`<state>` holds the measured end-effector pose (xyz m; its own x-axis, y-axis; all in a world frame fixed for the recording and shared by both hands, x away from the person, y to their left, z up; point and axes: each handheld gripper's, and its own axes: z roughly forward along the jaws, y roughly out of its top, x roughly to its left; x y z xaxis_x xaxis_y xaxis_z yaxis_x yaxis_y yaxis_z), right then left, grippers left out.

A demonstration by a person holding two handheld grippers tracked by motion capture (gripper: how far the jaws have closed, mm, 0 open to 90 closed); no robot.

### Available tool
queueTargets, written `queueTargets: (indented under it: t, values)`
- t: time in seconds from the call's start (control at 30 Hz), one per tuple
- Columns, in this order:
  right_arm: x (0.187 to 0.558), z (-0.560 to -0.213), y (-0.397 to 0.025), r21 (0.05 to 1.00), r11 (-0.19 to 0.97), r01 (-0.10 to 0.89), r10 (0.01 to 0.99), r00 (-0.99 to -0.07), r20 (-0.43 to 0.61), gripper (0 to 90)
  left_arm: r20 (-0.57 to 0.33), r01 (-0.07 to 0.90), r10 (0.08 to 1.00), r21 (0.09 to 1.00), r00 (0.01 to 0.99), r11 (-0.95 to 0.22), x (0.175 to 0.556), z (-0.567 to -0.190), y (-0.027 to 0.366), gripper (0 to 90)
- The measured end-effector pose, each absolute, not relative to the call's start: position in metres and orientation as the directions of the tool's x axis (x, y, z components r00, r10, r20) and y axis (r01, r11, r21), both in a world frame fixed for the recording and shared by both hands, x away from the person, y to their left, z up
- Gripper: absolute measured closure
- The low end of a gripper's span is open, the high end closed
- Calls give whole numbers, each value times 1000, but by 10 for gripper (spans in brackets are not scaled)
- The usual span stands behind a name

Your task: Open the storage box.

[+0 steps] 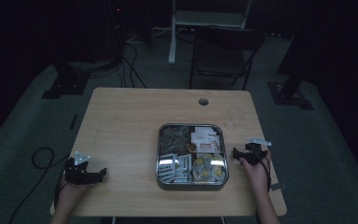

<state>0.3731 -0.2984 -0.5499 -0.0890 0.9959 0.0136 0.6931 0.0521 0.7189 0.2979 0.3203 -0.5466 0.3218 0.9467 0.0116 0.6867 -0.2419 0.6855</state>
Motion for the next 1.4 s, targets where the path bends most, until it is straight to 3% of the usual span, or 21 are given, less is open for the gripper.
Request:
queueTargets:
  t: [1.4]
  values:
    - [372,-550,-299,720,73,690,993,-119,13,111,24,675,925,677,380,-295,307,-543,312,15]
